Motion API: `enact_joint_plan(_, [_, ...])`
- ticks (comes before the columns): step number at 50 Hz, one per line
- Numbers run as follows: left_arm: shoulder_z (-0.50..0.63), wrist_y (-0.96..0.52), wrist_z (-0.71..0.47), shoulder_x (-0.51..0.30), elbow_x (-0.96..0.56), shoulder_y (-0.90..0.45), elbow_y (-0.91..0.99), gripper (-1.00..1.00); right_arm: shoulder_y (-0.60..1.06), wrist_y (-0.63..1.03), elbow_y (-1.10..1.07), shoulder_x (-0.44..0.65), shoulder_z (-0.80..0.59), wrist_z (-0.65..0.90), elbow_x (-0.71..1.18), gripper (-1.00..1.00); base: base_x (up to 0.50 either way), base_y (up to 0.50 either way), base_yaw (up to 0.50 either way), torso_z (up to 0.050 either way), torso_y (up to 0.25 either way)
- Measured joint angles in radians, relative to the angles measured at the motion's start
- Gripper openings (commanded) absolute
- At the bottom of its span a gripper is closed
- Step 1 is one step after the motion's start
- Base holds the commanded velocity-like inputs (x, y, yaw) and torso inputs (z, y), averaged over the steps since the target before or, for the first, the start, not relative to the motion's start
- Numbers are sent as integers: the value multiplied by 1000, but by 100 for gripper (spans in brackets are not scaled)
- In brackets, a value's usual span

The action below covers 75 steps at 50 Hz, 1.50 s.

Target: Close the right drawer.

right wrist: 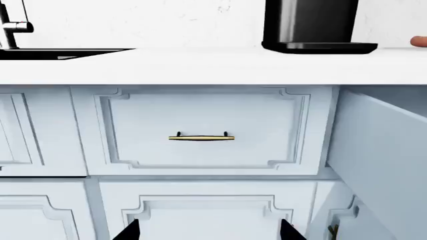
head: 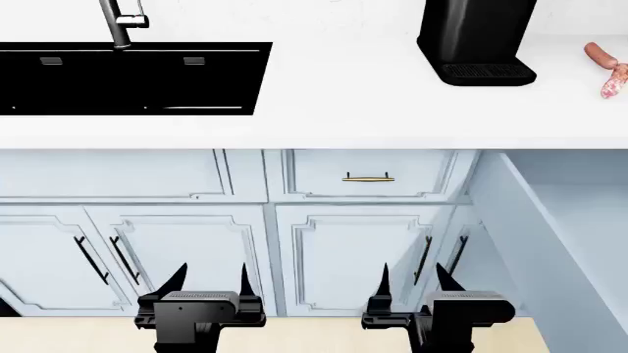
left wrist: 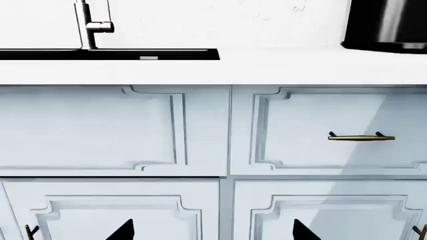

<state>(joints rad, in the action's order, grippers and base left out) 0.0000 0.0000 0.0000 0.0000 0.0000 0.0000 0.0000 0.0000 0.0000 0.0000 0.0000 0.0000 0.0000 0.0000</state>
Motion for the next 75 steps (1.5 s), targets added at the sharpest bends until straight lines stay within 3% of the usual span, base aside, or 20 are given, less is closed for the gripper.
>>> enact_joint_plan(31, [74, -50, -42, -64, -73, 10, 59, 100, 21, -26, 45, 63, -72, 57, 46, 100, 0, 0, 0, 0, 0])
enact_joint_plan(54, [96, -150, -80, -110, -123, 22, 288, 100, 20, -9, -129, 104, -132, 92, 27, 100, 0, 0, 0, 0, 0])
enact_joint_plan(66, [107, -260, -103, -133, -143, -29, 436, 100, 360, -179, 269, 126, -130, 26, 57, 100, 0, 0, 0, 0, 0])
enact_joint_plan(75, [106, -348, -122, -147, -169, -69, 559, 100, 465, -197, 347, 144, -138, 9, 58, 100, 0, 0, 0, 0, 0])
